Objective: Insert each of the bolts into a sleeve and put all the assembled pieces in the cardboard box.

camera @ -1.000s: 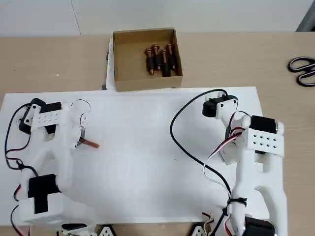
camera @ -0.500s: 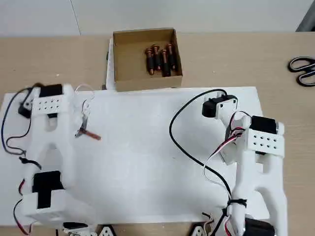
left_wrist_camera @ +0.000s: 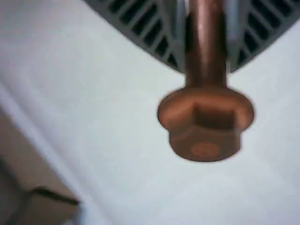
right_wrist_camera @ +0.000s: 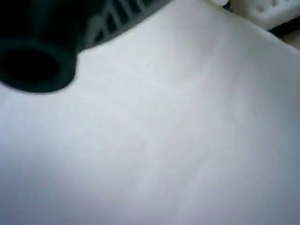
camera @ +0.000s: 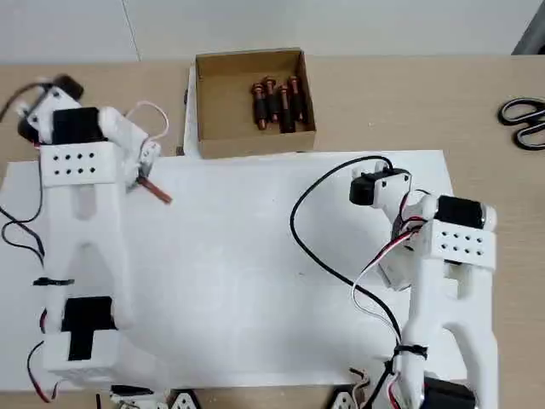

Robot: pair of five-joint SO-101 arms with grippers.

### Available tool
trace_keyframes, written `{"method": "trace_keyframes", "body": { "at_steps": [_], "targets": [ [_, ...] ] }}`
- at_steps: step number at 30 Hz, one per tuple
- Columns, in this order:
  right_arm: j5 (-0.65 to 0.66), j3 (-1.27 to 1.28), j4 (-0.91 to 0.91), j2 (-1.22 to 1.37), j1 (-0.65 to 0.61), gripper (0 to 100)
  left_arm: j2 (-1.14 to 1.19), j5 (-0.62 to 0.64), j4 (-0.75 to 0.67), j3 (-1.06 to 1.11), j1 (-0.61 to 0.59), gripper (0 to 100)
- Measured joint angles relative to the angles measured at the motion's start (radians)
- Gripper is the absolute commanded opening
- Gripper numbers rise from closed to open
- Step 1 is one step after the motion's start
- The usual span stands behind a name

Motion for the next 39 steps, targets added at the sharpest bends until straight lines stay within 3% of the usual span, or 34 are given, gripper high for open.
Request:
{"method": "trace_keyframes", "body": {
  "at_steps": [7, 18, 26, 34, 39],
  "targets": [
    [-0.038, -0.032, 0.043, -0.192, 0.0, 0.9, -0.253, -0.107, 0.002, -0.029, 0.092, 1],
    [-0.066, 0.063, 0.02, -0.459, 0.0, 0.9, -0.631, -0.298, 0.002, 0.19, 0.195, 1],
    [-0.23, 0.167, -0.11, -0.586, 0.0, 0.2, -0.87, -0.531, -0.026, 0.414, 0.195, 1],
    [-0.433, 0.313, -0.222, -0.727, -0.15, 0.2, -1.134, -0.692, -0.201, 0.756, 0.195, 1],
    [-0.512, 0.43, -0.313, -0.847, -0.259, 0.2, -1.352, -0.717, -0.379, 1.008, 0.195, 1]
  ]
}}
